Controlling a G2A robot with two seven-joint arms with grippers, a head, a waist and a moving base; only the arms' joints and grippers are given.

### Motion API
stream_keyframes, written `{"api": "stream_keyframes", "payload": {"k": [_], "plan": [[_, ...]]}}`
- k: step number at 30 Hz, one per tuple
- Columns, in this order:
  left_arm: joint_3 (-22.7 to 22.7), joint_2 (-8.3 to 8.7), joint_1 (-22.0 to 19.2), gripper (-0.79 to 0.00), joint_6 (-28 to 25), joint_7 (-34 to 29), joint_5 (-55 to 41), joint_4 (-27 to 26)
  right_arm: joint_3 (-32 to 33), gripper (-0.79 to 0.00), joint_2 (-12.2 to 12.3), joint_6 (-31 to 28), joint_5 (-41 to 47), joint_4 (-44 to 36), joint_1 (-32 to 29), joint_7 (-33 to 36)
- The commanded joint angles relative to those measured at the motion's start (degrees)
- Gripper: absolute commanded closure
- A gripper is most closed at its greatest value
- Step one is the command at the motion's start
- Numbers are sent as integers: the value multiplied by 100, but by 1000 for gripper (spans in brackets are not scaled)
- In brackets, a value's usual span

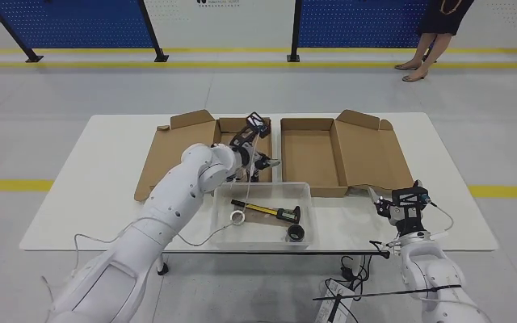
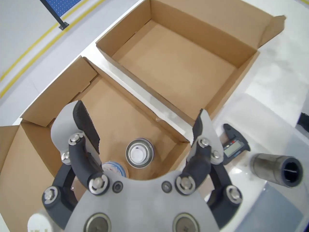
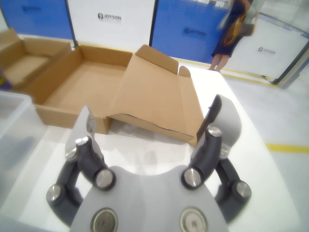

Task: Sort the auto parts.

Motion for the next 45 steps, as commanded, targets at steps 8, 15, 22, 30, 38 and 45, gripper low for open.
{"api": "stream_keyframes", "payload": {"k": [8, 15, 22, 30, 38, 45], "plan": [[-455, 187, 686, -785, -305, -563, -343, -1748, 0, -785, 0, 0, 0, 0, 0, 0], [-768, 366, 1577, -785, -493, -1263, -753, -3160, 0, -785, 0, 0, 0, 0, 0, 0], [-1030, 530, 2500, -785, -423, -1728, -874, -4151, 0, -785, 0, 0, 0, 0, 0, 0], [-1293, 638, 3087, -785, -192, -1667, -724, -4384, 0, -785, 0, 0, 0, 0, 0, 0], [-1190, 656, 3335, -785, 212, -1342, -116, -4090, 0, -785, 0, 0, 0, 0, 0, 0], [-830, 584, 3076, -785, 464, -1069, 421, -3503, 0, -785, 0, 0, 0, 0, 0, 0]]}}
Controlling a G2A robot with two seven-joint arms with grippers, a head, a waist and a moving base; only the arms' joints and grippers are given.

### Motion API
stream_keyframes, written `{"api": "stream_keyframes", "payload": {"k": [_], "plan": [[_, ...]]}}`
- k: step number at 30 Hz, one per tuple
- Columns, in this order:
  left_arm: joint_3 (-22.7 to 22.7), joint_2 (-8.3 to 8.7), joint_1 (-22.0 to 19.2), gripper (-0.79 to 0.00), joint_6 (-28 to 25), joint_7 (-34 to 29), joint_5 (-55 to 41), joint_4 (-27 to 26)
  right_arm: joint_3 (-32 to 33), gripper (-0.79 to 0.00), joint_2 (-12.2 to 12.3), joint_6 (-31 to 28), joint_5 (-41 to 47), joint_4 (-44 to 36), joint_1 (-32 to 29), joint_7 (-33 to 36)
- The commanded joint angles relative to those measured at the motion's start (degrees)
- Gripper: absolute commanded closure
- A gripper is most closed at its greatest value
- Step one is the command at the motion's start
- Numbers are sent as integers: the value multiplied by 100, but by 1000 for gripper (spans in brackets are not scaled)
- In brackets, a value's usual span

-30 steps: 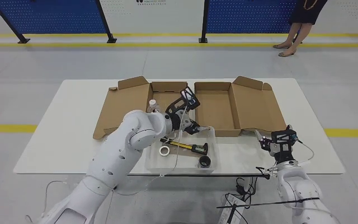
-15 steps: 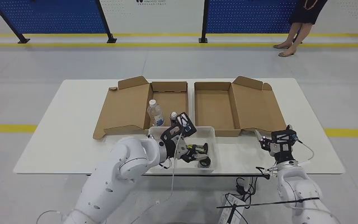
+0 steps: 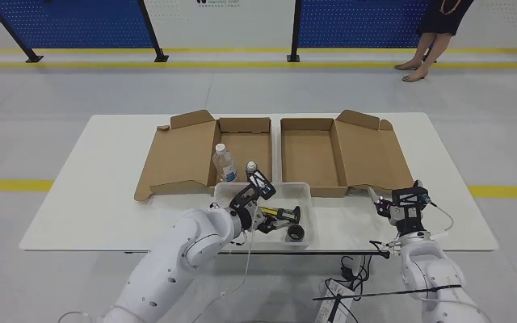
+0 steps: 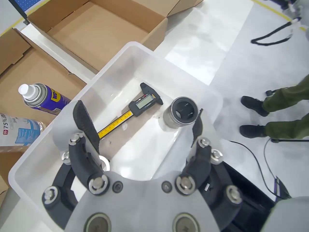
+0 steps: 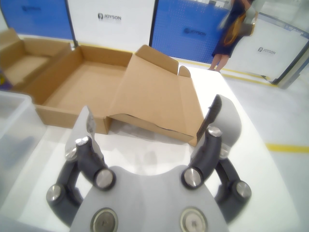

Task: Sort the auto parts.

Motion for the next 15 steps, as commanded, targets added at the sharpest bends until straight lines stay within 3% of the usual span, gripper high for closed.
{"api": "stream_keyframes", "payload": {"k": [1, 7, 15], "plan": [[115, -23, -90, -785, -9, 34, 87, 139, 0, -785, 0, 0, 0, 0, 0, 0], [410, -101, -285, -785, 70, 85, 157, 415, 0, -785, 0, 0, 0, 0, 0, 0], [430, -108, -306, -785, 68, 93, 163, 435, 0, -785, 0, 0, 0, 0, 0, 0]]}}
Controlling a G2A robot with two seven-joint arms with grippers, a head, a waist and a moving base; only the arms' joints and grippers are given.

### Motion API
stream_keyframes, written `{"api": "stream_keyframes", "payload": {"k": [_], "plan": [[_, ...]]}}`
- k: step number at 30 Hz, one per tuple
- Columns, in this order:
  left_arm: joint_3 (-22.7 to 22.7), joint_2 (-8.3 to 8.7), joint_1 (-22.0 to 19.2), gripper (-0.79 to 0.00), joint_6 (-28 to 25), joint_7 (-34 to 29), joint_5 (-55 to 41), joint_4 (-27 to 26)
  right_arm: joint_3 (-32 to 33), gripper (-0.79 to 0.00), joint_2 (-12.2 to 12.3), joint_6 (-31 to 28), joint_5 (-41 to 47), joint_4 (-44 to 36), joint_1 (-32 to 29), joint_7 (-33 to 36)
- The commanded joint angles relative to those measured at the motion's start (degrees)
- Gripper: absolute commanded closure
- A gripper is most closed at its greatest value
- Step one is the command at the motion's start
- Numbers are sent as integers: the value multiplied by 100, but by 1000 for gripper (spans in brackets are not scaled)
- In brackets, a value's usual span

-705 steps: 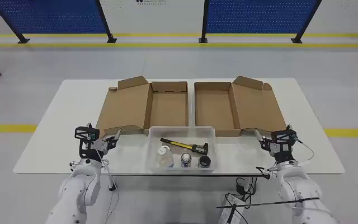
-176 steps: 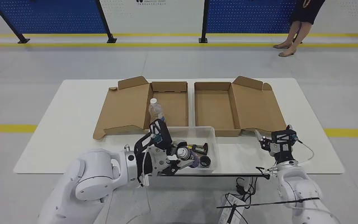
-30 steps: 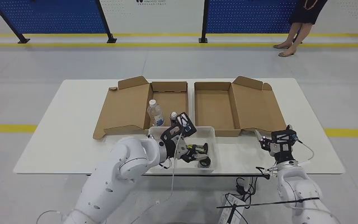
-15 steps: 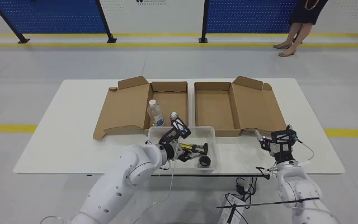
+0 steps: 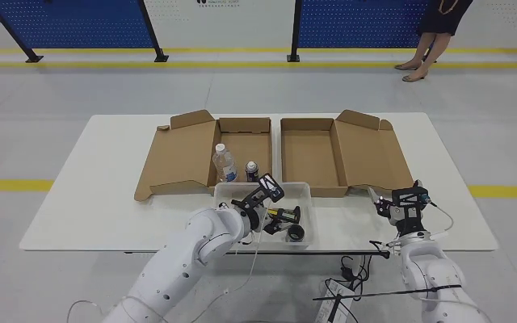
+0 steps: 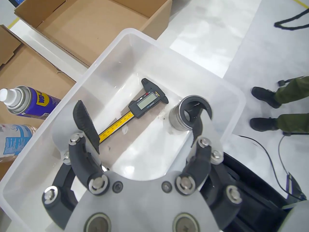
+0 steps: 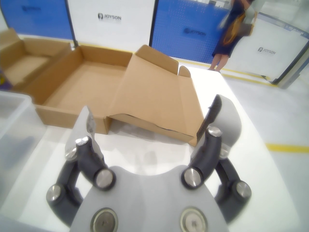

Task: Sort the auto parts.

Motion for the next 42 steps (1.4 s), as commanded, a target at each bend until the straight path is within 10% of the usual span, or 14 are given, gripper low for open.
{"api": "stream_keyframes", "payload": {"k": [1, 42], "plan": [[0, 0, 0, -785, 0, 0, 0, 0, 0, -785, 0, 0, 0, 0, 0, 0], [703, -296, -471, -785, 907, -1081, -221, 406, 0, -785, 0, 0, 0, 0, 0, 0]]}}
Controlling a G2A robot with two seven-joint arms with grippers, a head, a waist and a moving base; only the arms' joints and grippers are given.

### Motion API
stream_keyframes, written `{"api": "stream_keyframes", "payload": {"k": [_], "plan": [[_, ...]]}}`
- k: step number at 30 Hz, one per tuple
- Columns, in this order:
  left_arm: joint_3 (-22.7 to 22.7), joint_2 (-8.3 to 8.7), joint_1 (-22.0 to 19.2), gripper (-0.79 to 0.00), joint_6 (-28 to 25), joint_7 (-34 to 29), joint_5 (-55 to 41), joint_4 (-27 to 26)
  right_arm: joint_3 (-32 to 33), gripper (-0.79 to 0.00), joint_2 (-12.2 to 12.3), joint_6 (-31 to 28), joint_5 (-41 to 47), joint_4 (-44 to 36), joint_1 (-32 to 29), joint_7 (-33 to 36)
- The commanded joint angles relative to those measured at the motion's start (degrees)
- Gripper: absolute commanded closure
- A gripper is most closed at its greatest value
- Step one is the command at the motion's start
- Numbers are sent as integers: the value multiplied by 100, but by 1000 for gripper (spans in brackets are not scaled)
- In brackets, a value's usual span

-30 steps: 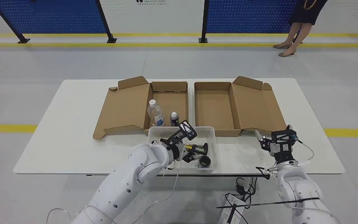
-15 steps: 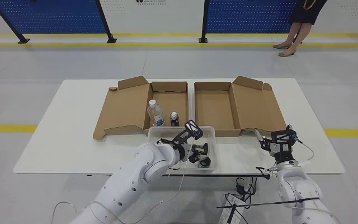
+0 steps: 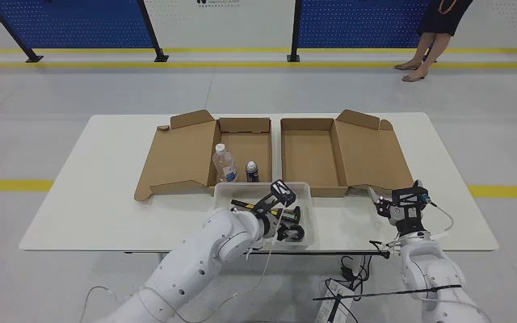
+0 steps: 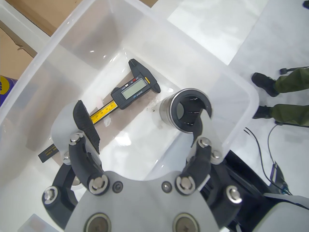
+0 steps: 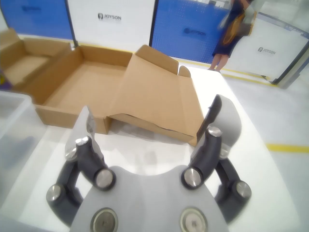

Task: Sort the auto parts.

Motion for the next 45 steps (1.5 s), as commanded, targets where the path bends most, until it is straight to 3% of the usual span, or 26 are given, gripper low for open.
{"api": "stream_keyframes", "payload": {"k": [1, 4, 13, 21, 24, 41, 45], "plan": [[12, -9, -6, -785, 15, -53, -12, 30, 0, -785, 0, 0, 0, 0, 0, 0], [35, -26, -27, -776, 58, -129, -22, 74, 0, -785, 0, 0, 0, 0, 0, 0], [109, -94, -167, -613, 126, -248, -51, 224, 0, -785, 0, 0, 0, 0, 0, 0], [238, -161, -291, -533, -2, -392, -144, 342, 0, -785, 0, 0, 0, 0, 0, 0], [297, -190, -335, -440, -37, -424, -180, 389, 0, -785, 0, 0, 0, 0, 0, 0], [508, -319, -483, -357, -142, -503, -292, 631, 0, -785, 0, 0, 0, 0, 0, 0], [507, -330, -485, -271, -157, -512, -294, 640, 0, -785, 0, 0, 0, 0, 0, 0]]}}
